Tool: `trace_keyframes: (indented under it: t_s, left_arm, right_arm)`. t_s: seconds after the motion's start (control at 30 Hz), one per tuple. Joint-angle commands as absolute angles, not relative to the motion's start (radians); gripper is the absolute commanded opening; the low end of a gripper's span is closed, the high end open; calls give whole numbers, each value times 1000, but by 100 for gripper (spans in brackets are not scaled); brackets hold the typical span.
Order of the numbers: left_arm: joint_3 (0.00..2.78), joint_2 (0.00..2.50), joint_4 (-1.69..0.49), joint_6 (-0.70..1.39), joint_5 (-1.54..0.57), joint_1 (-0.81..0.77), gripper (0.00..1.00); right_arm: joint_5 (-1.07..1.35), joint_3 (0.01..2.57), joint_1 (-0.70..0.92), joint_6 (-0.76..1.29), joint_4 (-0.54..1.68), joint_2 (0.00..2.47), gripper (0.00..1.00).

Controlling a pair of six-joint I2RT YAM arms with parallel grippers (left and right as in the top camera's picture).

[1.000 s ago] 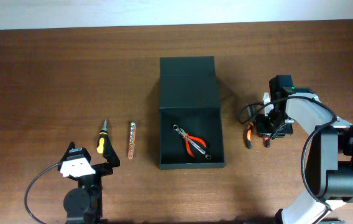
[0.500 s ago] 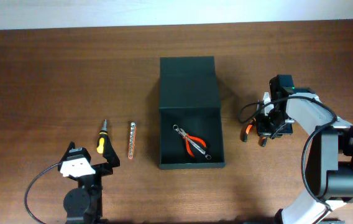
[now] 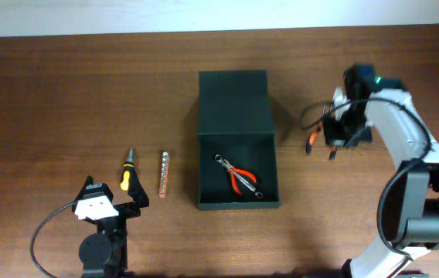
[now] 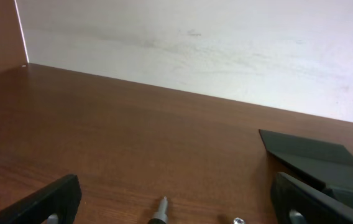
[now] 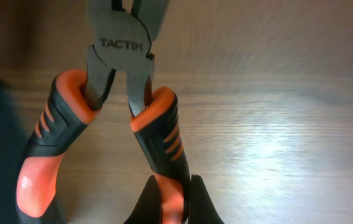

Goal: Pack container
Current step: 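Lift the orange pliers and carry them over the green box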

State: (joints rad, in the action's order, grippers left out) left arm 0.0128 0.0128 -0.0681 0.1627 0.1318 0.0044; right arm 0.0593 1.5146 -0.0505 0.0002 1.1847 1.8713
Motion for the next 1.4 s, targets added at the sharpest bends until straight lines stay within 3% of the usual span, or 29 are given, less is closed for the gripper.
trace_keyframes:
  t_s: [0.0, 0.23, 0.37, 0.73, 1.37]
  left_arm:
    - [9, 5, -69, 167, 128, 9, 99]
    - [9, 5, -69, 167, 128, 9, 99]
    - [9, 5, -69, 167, 128, 10, 99]
    - [9, 5, -69, 167, 128, 9, 99]
    - [9, 5, -69, 167, 128, 9, 99]
  right_arm:
    - [82, 1713, -38, -33, 1262, 1844, 4]
    - [124, 2048, 76, -321, 1457, 1844, 4]
    - [122, 2112, 187, -367, 1487, 1844, 4]
    - [-13, 2084, 500, -412, 1514, 1852, 4]
    - [-8, 1729, 622, -411, 1348, 1888, 4]
